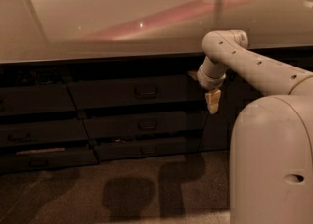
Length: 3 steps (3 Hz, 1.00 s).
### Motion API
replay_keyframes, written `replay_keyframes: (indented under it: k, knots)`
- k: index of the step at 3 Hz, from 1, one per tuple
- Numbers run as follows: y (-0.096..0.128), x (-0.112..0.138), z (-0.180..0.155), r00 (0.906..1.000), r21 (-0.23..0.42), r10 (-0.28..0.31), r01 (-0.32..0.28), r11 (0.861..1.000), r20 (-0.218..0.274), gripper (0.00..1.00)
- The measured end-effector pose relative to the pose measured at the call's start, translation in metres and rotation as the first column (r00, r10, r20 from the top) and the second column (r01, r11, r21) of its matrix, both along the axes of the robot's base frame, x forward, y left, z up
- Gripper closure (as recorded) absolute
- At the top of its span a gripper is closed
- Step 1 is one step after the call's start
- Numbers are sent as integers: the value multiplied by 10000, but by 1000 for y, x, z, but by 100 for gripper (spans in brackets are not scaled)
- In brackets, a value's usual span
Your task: Open top drawer
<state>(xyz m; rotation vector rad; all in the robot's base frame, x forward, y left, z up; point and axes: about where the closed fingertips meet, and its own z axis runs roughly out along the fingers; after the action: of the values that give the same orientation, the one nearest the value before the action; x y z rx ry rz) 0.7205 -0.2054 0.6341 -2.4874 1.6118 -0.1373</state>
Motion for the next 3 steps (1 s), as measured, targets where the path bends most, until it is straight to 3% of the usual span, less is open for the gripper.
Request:
replay_keyframes:
  k: [1, 3]
  knots:
    - [0, 0, 0, 10000, 0, 0, 0, 10000, 0, 19]
    - [0, 0, 0, 10000, 0, 0, 0, 10000, -1, 65]
